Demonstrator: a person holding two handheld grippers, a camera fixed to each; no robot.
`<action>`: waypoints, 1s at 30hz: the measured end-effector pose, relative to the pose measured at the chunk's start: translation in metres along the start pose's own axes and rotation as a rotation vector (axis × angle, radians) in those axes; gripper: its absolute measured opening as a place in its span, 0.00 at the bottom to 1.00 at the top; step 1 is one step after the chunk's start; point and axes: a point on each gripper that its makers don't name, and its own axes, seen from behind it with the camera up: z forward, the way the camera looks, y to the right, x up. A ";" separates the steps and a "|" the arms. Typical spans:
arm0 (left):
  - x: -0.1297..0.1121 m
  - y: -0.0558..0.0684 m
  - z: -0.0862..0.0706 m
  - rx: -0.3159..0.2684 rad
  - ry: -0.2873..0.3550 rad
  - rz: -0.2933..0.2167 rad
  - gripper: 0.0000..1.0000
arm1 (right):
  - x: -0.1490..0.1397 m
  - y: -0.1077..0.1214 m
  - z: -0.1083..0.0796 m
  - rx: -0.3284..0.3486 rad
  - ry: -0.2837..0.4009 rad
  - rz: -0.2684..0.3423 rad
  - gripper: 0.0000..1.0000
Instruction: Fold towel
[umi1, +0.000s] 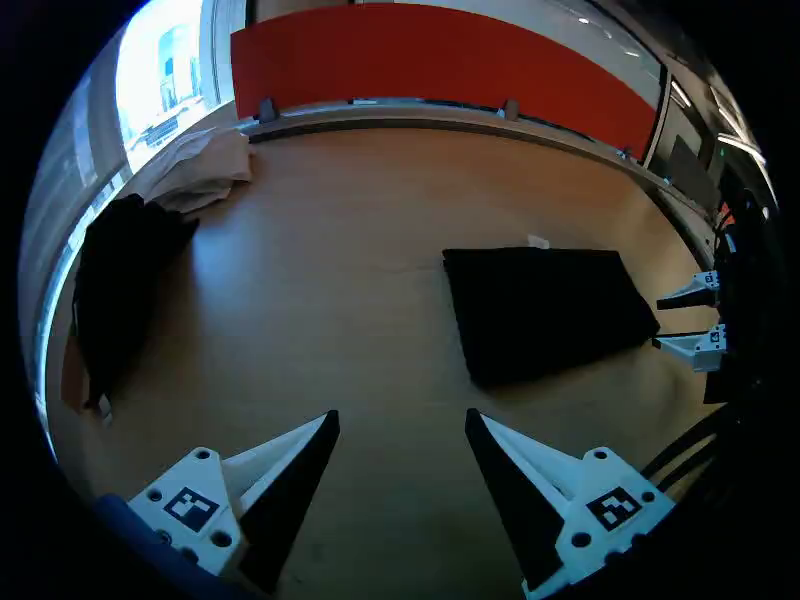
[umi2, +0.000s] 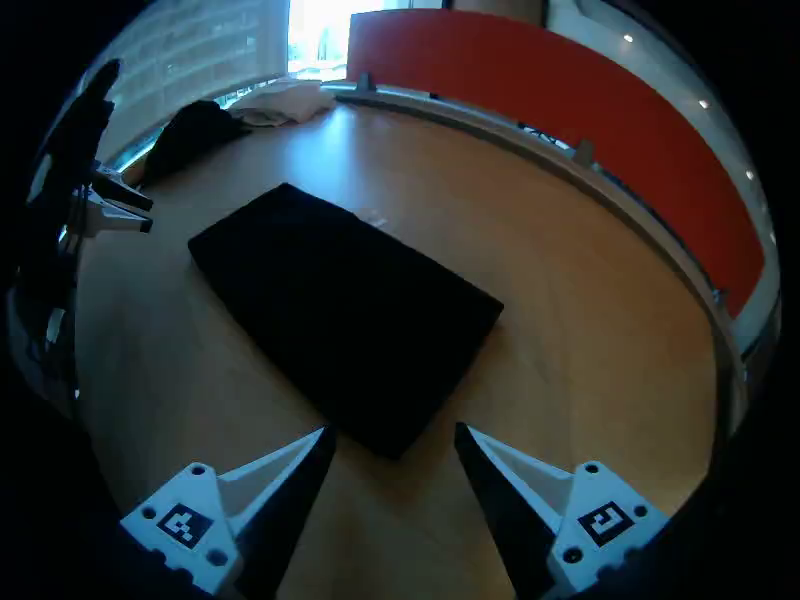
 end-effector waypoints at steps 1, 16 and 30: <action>-0.001 -0.001 -0.001 0.002 -0.002 -0.003 0.94 | -0.002 0.000 0.000 0.002 -0.004 -0.001 0.84; -0.014 -0.013 -0.015 0.022 -0.013 -0.052 0.94 | -0.009 -0.004 0.004 0.034 -0.027 0.010 0.43; -0.020 -0.018 -0.020 0.027 -0.020 -0.069 0.94 | -0.006 -0.006 0.005 0.042 -0.026 0.015 0.05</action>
